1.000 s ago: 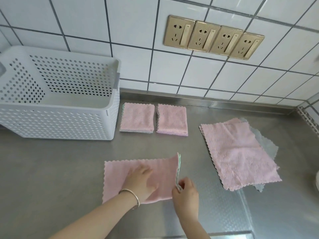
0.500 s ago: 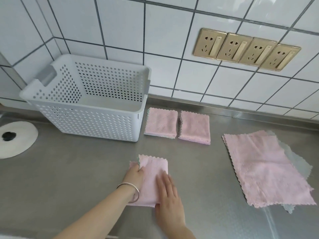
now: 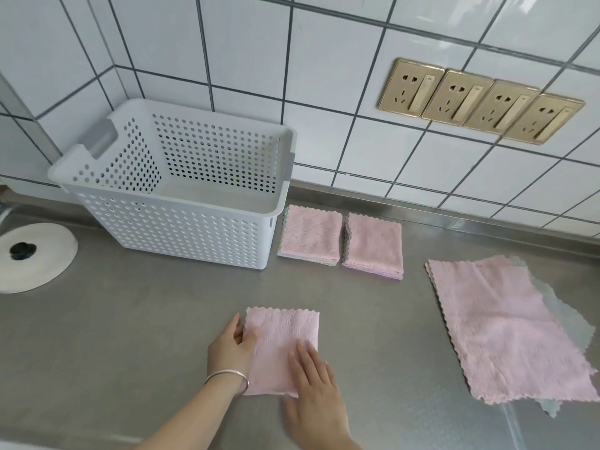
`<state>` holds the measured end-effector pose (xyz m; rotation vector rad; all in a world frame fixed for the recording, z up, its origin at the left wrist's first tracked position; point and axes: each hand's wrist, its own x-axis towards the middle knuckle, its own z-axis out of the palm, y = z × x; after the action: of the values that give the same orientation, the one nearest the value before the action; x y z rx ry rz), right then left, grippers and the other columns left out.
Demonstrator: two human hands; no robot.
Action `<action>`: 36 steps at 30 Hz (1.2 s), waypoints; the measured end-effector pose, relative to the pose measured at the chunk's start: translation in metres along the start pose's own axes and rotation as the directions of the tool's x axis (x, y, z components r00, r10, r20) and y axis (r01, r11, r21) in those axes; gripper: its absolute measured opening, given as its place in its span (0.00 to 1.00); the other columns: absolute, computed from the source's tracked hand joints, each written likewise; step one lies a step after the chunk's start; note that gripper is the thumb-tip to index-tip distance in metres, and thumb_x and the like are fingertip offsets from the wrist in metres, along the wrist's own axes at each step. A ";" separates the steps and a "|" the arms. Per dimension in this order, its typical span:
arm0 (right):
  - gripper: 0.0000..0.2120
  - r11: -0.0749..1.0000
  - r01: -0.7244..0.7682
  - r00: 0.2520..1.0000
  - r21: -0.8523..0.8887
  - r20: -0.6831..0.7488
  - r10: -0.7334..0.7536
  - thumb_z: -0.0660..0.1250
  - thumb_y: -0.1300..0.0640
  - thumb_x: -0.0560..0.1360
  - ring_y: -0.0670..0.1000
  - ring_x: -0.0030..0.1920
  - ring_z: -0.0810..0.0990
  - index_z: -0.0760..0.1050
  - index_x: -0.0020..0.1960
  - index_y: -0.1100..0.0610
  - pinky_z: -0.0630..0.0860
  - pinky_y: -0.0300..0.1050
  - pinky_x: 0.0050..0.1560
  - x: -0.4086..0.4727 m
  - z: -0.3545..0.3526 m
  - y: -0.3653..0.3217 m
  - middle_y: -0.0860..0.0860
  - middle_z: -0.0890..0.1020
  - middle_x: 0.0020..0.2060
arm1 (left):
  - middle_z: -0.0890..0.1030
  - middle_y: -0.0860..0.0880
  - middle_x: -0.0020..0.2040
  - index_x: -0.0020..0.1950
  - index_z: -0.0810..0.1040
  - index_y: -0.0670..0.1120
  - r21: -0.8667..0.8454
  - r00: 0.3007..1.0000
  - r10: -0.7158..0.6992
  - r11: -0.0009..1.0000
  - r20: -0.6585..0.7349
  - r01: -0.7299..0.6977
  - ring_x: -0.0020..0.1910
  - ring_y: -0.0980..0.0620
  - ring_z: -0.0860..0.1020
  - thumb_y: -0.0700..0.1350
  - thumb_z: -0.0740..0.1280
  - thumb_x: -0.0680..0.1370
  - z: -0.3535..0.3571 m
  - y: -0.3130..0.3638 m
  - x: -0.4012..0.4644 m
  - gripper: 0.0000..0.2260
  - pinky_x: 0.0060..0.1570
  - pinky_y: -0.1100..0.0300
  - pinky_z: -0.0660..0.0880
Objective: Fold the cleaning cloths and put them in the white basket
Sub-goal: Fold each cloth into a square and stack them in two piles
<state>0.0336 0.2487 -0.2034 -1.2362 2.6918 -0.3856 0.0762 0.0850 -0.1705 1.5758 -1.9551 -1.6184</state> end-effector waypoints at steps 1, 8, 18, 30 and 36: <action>0.29 1.000 0.003 1.000 -0.001 -0.008 -0.003 0.58 0.50 0.64 0.50 0.71 0.61 0.68 0.66 0.55 0.52 0.40 0.67 0.001 -0.002 0.001 0.50 0.72 0.67 | 0.80 0.47 0.55 0.64 0.73 0.43 0.013 0.999 0.046 0.999 0.006 -0.046 0.56 0.45 0.78 0.42 0.67 0.74 0.000 -0.003 -0.001 0.19 0.53 0.59 0.70; 0.41 0.985 -0.110 0.993 -0.130 0.035 0.116 0.55 0.44 0.69 0.49 0.76 0.42 0.45 0.76 0.56 0.45 0.47 0.69 0.020 0.008 0.009 0.51 0.44 0.76 | 0.58 0.52 0.76 0.75 0.51 0.47 0.371 0.884 0.375 0.807 0.280 -0.460 0.73 0.55 0.59 0.44 0.63 0.76 0.006 -0.020 -0.006 0.31 0.67 0.66 0.58; 0.45 0.984 -0.166 0.984 -0.067 0.056 0.170 0.55 0.40 0.67 0.51 0.76 0.42 0.42 0.76 0.59 0.45 0.49 0.69 0.025 0.019 0.009 0.54 0.53 0.74 | 0.79 0.47 0.61 0.60 0.77 0.44 0.819 0.941 0.220 0.469 0.255 -0.332 0.63 0.45 0.66 0.61 0.39 0.77 0.000 -0.044 0.021 0.34 0.63 0.42 0.53; 0.10 0.628 -0.695 0.719 0.349 0.326 0.614 0.59 0.52 0.74 0.52 0.56 0.73 0.71 0.53 0.54 0.69 0.43 0.57 0.036 -0.026 0.001 0.50 0.75 0.53 | 0.73 0.47 0.60 0.53 0.78 0.49 0.661 0.995 0.061 0.750 -0.081 0.008 0.60 0.45 0.70 0.56 0.65 0.73 0.013 -0.010 -0.008 0.15 0.56 0.54 0.66; 0.06 0.428 -0.636 0.732 0.642 0.325 0.599 0.63 0.57 0.75 0.44 0.35 0.72 0.66 0.42 0.53 0.67 0.33 0.33 0.046 -0.055 0.013 0.46 0.73 0.35 | 0.78 0.39 0.46 0.49 0.69 0.44 0.189 0.998 0.025 0.982 -0.051 -0.015 0.48 0.38 0.76 0.47 0.63 0.76 0.028 0.027 -0.010 0.08 0.44 0.53 0.69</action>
<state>-0.0189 0.2307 -0.1564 0.0182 2.2828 -1.1219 0.0452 0.1063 -0.1561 1.6406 -2.1439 -1.4039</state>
